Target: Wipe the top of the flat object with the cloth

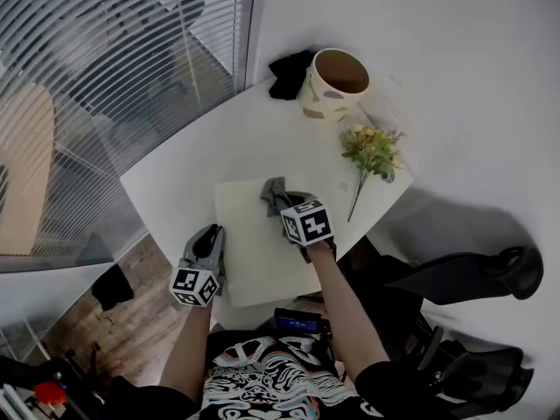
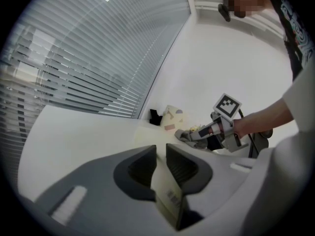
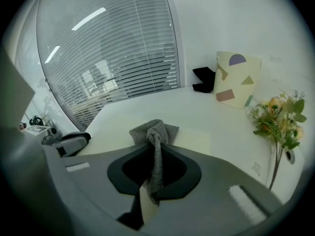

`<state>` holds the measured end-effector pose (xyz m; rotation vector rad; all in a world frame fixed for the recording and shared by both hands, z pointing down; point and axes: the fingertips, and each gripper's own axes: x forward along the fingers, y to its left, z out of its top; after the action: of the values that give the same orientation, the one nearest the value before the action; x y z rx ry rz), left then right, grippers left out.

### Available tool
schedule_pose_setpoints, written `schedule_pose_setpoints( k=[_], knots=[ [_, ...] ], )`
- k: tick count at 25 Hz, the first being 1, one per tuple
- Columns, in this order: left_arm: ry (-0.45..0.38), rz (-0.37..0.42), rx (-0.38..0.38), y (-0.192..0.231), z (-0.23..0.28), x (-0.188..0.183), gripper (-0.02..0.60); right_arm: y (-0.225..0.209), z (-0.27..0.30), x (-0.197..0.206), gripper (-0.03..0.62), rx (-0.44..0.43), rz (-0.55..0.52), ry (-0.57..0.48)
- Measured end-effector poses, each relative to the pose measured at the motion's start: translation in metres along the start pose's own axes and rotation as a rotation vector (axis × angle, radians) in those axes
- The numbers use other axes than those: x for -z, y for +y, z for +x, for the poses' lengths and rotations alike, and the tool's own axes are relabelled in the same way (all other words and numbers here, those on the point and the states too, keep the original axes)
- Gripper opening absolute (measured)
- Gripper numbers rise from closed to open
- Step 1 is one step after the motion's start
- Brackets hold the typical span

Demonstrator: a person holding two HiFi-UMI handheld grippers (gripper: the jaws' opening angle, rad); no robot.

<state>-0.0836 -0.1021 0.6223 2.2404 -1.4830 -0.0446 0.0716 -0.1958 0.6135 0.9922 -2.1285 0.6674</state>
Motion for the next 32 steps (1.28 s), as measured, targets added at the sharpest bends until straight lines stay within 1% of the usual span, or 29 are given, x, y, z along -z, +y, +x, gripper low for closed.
schedule_pose_setpoints(
  k=[6, 16, 20, 24, 32],
  knots=[
    [-0.001, -0.001, 0.0, 0.0, 0.001, 0.0, 0.114, -0.019, -0.009, 0.006, 0.017, 0.014, 0.074, -0.016],
    [0.005, -0.011, 0.008, 0.001, 0.002, 0.0, 0.114, -0.026, -0.013, 0.009, 0.017, 0.049, 0.075, -0.028],
    [0.002, -0.008, 0.005, 0.001, 0.002, -0.001, 0.114, -0.025, -0.014, 0.01, 0.017, 0.072, 0.026, -0.025],
    [-0.002, -0.002, 0.0, 0.002, 0.001, 0.0, 0.114, -0.016, -0.013, 0.013, 0.017, 0.056, -0.031, -0.009],
    [0.002, -0.009, 0.005, 0.001, 0.001, -0.001, 0.114, 0.0, -0.012, 0.014, 0.017, 0.055, -0.125, 0.01]
  ],
)
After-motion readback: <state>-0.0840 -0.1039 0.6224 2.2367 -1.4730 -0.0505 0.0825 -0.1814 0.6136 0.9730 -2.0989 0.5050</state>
